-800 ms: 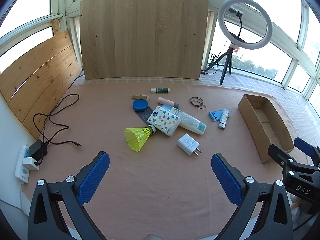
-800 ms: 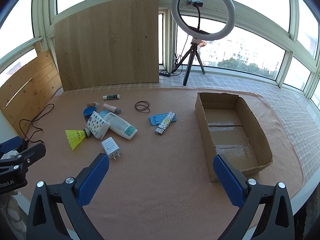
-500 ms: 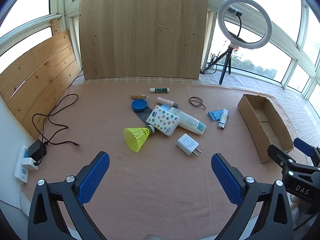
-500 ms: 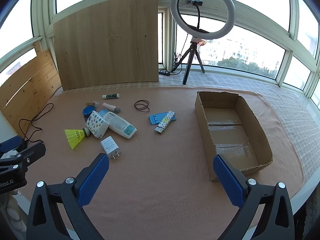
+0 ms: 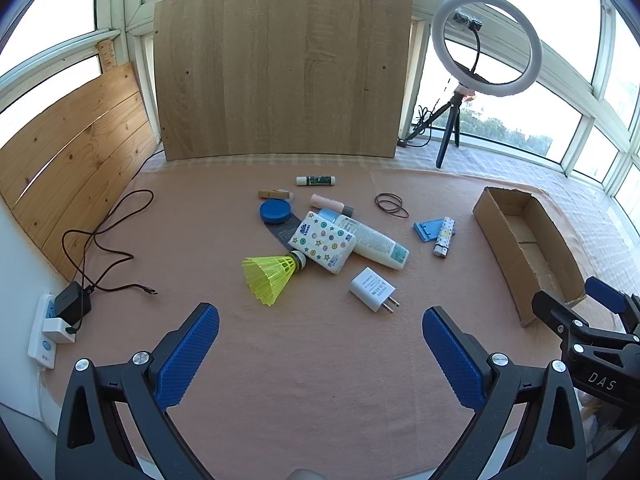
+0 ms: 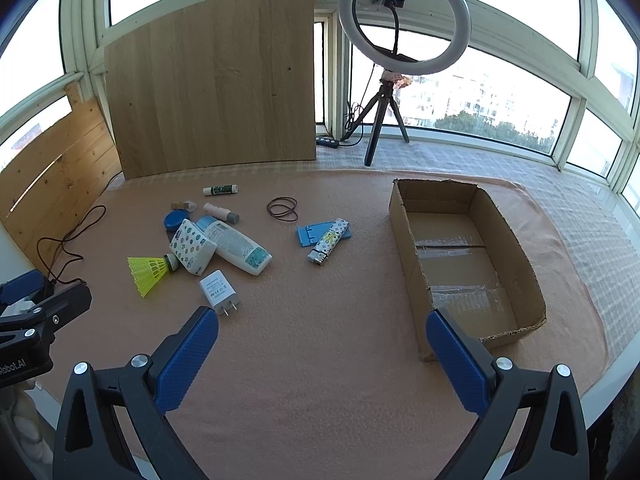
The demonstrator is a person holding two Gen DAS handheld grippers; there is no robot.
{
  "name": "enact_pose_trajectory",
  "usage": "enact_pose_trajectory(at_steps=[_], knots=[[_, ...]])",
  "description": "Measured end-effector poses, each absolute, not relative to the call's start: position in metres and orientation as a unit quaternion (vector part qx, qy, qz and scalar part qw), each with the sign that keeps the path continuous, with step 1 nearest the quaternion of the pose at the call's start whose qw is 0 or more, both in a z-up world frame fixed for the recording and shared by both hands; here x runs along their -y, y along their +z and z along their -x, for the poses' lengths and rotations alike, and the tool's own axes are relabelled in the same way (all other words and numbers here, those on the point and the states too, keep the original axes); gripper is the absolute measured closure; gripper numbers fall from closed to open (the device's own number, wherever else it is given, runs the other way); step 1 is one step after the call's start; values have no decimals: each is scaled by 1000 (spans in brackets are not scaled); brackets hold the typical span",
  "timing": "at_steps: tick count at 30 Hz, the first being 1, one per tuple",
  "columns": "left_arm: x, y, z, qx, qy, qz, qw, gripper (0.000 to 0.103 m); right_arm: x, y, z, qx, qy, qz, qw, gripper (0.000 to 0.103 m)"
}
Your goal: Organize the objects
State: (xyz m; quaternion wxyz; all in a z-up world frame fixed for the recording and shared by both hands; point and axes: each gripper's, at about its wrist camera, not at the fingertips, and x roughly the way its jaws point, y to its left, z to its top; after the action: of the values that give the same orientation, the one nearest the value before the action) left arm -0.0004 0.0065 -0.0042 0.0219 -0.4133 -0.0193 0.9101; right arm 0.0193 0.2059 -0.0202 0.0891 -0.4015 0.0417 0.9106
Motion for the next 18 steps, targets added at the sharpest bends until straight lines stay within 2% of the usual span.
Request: enact_pose_trajectory(at_steps=[18], knots=[[-8,-8,3,16,909,415,31,0,-210,-22,-18,-43,908,406,92,0]])
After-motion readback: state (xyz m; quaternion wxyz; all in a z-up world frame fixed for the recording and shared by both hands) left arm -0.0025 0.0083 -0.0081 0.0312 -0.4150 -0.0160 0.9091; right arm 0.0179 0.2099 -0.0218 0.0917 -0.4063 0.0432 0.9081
